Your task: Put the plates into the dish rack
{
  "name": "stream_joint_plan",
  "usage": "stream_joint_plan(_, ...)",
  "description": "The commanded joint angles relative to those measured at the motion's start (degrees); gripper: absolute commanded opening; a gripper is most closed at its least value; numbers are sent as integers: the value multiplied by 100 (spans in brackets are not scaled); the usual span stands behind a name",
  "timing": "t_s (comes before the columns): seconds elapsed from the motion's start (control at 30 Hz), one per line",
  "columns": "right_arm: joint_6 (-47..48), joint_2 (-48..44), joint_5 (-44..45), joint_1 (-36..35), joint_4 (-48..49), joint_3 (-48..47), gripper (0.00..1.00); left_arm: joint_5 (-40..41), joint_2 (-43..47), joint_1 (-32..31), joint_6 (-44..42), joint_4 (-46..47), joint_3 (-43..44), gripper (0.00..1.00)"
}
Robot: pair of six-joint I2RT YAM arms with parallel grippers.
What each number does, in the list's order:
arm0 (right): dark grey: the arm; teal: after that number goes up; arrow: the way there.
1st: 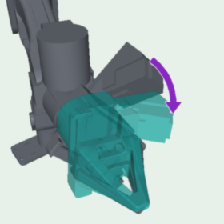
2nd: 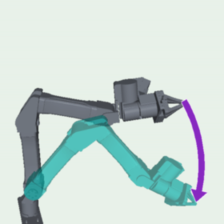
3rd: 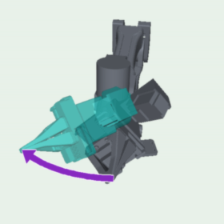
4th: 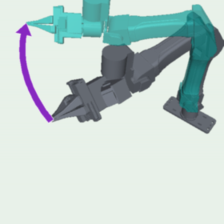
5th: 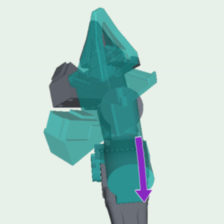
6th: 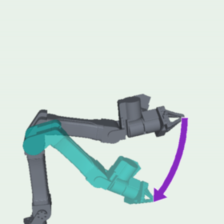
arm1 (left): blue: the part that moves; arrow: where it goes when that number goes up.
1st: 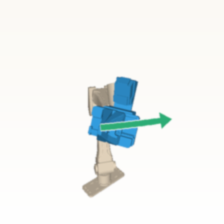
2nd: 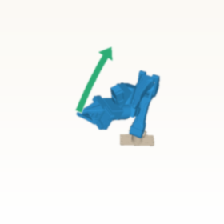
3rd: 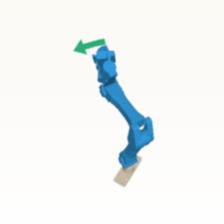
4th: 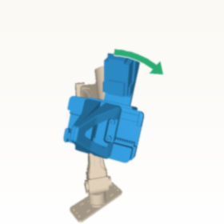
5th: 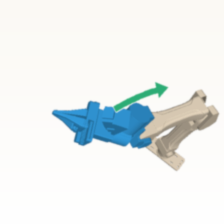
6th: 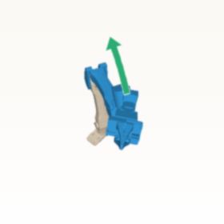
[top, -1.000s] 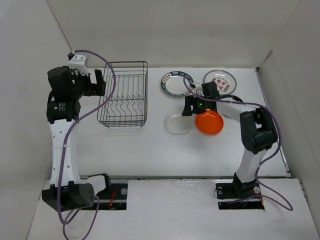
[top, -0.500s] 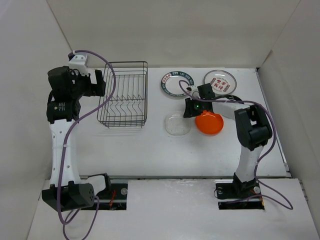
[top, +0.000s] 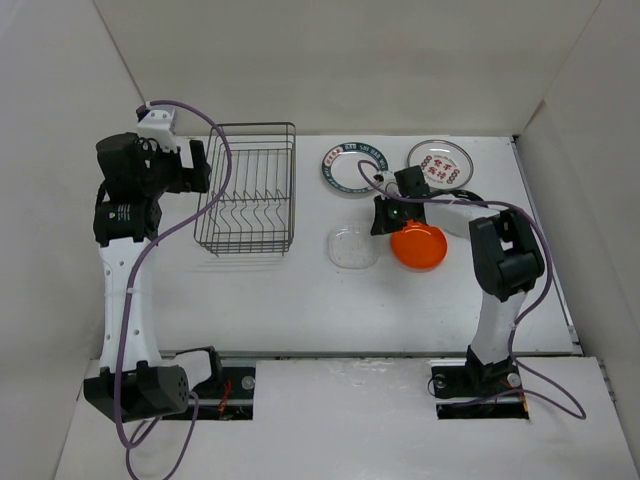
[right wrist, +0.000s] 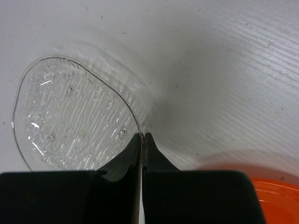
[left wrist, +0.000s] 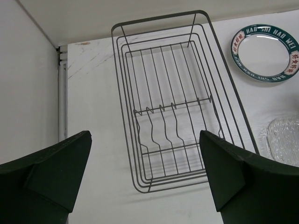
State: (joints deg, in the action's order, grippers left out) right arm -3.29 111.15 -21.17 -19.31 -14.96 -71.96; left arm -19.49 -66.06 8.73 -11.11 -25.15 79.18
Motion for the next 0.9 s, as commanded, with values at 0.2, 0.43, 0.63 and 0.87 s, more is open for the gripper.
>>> stream_joint_plan(0.2,-672,-637,595,-161,-14,-195,0,-213,-248,6,-58,-7,168,100)
stream_joint_plan(0.43,-989,-2193,1773,-460,-771,-695,0,-1189,-750,-178,-285,-289,792,100)
stream_joint_plan(0.63,-1227,-2713,1976,-1117,-824,-1249,0,-2803,-1207,-995,-698,-368,985,100)
stream_joint_plan(0.87,-1569,-2765,1574,-1373,-79,-1145,0,-3580,-1716,-1549,-524,-307,1267,100)
